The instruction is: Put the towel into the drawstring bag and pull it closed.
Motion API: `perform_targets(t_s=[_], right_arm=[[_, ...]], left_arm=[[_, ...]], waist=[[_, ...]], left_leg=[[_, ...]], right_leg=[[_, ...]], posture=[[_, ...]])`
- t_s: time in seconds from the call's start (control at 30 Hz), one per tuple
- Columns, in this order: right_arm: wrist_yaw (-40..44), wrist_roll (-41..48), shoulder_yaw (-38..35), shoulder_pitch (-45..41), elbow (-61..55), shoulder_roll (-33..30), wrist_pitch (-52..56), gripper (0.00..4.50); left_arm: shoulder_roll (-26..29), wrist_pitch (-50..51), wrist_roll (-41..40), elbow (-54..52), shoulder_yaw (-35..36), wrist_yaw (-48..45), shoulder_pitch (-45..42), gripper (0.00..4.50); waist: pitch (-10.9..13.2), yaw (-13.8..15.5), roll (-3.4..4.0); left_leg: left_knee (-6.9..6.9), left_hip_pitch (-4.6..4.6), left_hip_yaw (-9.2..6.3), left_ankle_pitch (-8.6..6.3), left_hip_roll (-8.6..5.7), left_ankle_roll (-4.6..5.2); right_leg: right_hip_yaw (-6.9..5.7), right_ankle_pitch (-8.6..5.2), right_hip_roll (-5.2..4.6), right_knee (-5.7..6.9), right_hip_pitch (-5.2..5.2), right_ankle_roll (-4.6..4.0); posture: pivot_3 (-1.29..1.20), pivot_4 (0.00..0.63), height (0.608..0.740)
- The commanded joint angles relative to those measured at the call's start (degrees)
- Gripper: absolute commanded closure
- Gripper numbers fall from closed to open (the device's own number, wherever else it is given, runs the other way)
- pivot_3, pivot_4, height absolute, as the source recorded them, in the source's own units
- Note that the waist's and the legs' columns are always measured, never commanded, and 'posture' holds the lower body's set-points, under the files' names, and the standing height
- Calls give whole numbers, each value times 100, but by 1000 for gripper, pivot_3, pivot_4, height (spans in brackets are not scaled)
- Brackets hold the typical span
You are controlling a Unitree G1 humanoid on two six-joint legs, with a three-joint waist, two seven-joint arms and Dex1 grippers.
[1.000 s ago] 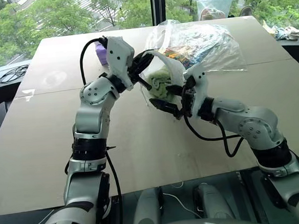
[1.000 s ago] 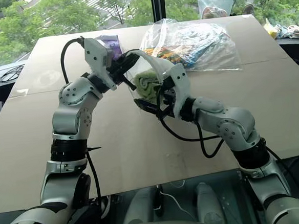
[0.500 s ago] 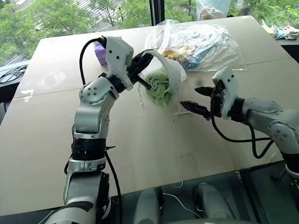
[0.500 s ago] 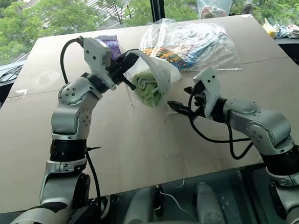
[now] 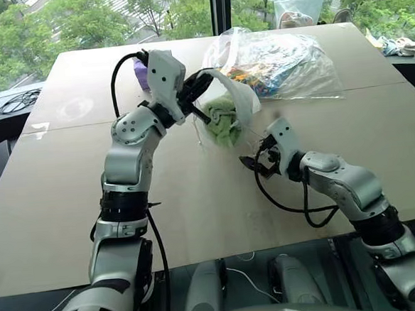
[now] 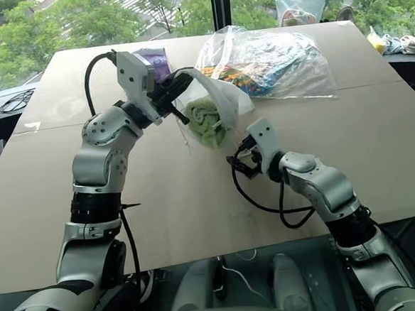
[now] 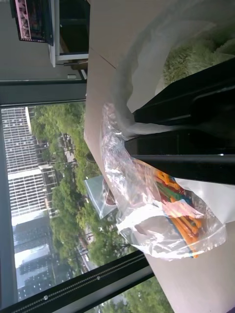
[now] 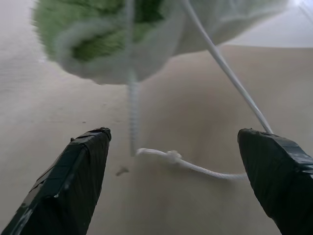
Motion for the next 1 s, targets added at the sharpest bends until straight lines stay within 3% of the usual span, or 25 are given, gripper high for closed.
perform_targets(t_s=[0.03, 0.1, 0.13, 0.27, 0.63, 0.9, 1.0], right_arm=[[71, -287, -166, -120, -140, 6, -295, 1314], [140, -345, -206, -101, -174, 30, -300, 2401], [155, -387, -227, -101, -184, 39, -312, 2653], [120, -611, -318, -167, -208, 60, -444, 4462], [-818, -1702, -987, -848, -182, 373, -1782, 4462], [-898, -1557, -1522, -1750, -473, 706, -2278, 4462], [-638, -1785, -1299, -1661, -368, 571, -2496, 4462]], left_arm=[[47, -129, -11, -159, 107, 52, -114, 4500], [53, -146, -5, -139, 104, 54, -110, 4500], [53, -151, -5, -130, 102, 57, -111, 4500], [35, -180, 6, -87, 80, 59, -122, 4500], [54, -46, -7, -86, 32, 23, -77, 4500], [270, -188, -160, 439, 412, 12, -848, 4500], [540, -533, 376, 967, 76, -179, -923, 4500]], waist=[[0, -5, 0], [0, -11, 0], [0, -11, 0], [0, -13, 0], [0, -15, 0], [1, -12, 1], [-1, -20, 1]], left_leg=[[0, 0, -1, 0, 0, 0], [0, 0, -2, 0, 1, 0], [0, 0, -3, 0, 1, 0], [0, 0, -2, 0, 0, 0], [0, 0, -1, 1, 0, -1], [0, 0, -3, 1, 1, -1], [0, 1, -1, 1, 0, -1]], right_leg=[[0, 0, 0, 0, 0, 0], [-1, 0, 1, 3, 0, 0], [-1, 0, 1, 4, 0, 0], [-1, 0, 1, 4, 0, 0], [0, 0, 1, 5, -1, 0], [-3, 0, 2, 8, -2, 0], [-3, 0, 1, 5, 0, 0]], posture=[[0, 150, 740], [0, 150, 740], [0, 150, 740], [0, 150, 740], [0, 150, 740], [0, 150, 740], [0, 150, 740]])
